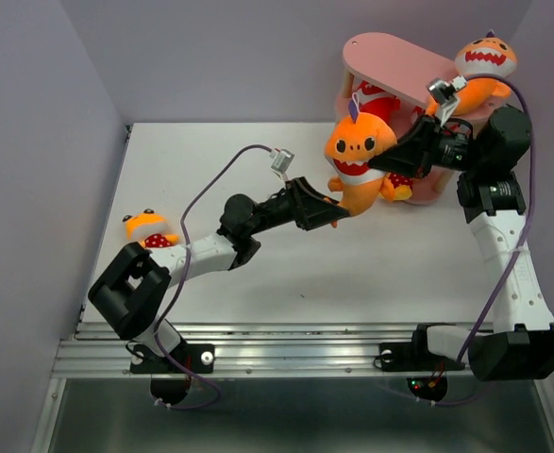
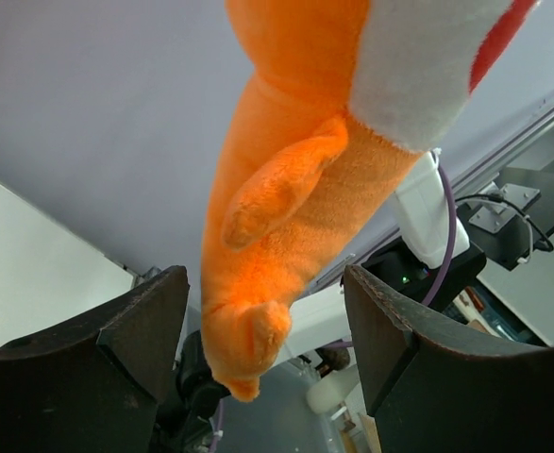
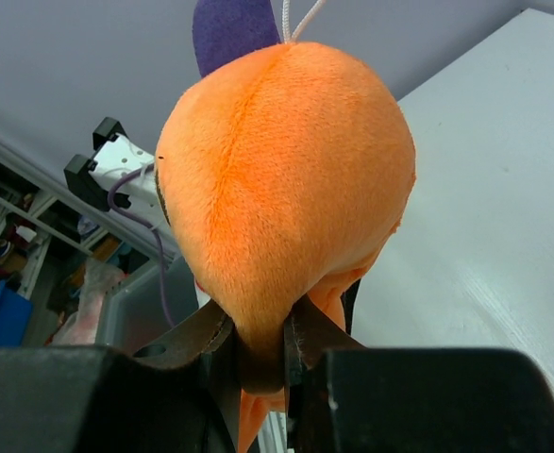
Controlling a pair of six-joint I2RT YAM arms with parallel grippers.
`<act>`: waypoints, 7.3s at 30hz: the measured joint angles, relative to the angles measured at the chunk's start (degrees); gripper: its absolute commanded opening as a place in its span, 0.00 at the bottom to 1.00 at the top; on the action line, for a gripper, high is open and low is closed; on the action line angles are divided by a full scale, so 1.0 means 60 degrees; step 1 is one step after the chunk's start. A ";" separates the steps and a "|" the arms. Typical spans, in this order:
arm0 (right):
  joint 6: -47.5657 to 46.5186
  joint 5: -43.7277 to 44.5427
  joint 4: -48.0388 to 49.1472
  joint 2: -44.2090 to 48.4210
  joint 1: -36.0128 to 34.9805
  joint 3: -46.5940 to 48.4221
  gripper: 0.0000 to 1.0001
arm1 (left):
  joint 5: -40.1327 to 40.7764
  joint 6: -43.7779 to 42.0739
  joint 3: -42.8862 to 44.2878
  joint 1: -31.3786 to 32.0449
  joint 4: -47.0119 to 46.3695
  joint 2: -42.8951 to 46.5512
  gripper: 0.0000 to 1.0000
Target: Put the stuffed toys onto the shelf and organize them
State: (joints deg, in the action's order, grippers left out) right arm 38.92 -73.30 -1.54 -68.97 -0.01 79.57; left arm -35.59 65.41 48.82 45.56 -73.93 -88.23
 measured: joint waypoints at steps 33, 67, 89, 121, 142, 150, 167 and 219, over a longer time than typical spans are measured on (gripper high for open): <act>-0.1137 0.0882 -0.0601 -0.0040 0.0423 0.0692 1.00 | -0.0965 0.0659 0.1654 -0.0925 0.0178 -0.0240 0.00; -0.7501 0.3774 -0.1683 0.1239 0.0565 0.0408 1.00 | -0.2641 0.2208 1.1220 -0.1818 0.4608 -0.4889 0.00; -1.9944 0.3483 -0.3810 0.1002 0.0463 0.0903 1.00 | -0.2561 0.3927 1.0859 -0.1657 0.5515 -0.4819 0.00; -2.1423 0.6357 0.1195 0.1716 -0.1577 -0.2146 0.96 | -0.2747 0.4350 1.1566 -0.1297 0.5748 -0.4947 0.00; -2.2010 0.6360 0.1617 0.1475 -0.1577 -0.2291 0.01 | -0.2823 0.4452 1.0990 -0.1279 0.5424 -0.4951 0.00; -2.2028 0.6433 0.1643 0.1384 -0.1577 -0.2291 0.01 | -0.2776 0.4743 1.0542 -0.1300 0.4739 -0.4925 0.99; -2.2025 0.7726 0.2065 -0.0448 -0.1654 -0.1723 0.01 | -0.1763 0.1392 0.3789 -0.4648 0.5850 0.2473 0.99; -2.3001 1.0918 -0.1450 -0.6022 -0.1490 0.5264 0.22 | -0.2834 0.0004 -0.0827 -0.5614 0.6728 0.6244 0.99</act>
State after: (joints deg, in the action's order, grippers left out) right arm -99.09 -7.79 -10.24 -105.10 -8.95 111.15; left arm -52.60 65.43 43.86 11.88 -33.56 -50.76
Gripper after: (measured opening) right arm 0.198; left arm 0.986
